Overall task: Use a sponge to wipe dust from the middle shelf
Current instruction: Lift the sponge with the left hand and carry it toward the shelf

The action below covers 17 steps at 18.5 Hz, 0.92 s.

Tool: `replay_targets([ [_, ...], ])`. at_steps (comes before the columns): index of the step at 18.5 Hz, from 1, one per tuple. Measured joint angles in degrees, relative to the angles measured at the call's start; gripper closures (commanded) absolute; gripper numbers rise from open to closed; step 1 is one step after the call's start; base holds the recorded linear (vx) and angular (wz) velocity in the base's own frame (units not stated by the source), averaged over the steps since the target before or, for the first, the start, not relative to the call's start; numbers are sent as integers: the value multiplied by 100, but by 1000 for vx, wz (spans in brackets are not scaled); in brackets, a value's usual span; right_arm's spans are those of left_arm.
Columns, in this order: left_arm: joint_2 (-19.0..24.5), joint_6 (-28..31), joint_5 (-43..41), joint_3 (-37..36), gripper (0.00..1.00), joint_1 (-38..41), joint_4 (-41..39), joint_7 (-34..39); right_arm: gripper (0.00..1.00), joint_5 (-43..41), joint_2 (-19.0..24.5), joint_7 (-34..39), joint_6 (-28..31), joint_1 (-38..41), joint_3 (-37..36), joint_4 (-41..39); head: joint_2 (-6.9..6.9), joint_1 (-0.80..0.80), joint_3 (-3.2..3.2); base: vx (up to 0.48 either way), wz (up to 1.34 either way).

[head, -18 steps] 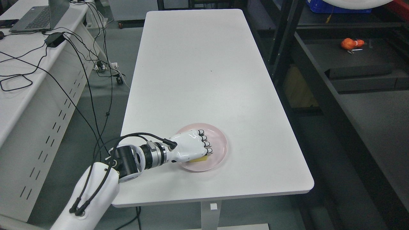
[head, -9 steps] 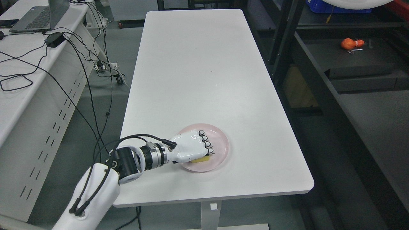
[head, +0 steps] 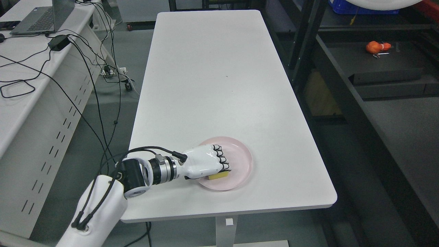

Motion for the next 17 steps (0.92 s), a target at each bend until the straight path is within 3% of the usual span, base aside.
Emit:
replay_targets([
  [11,-101,-66,725,305,99,-72,7,-49,0,0,0,-12,0,0,0,0,0,0,0,0,0],
  [17,-115,-66,2190,610,100,-278,-109,2,0,0,0,-15,0,1,0,0,0,0,0,0,0],
])
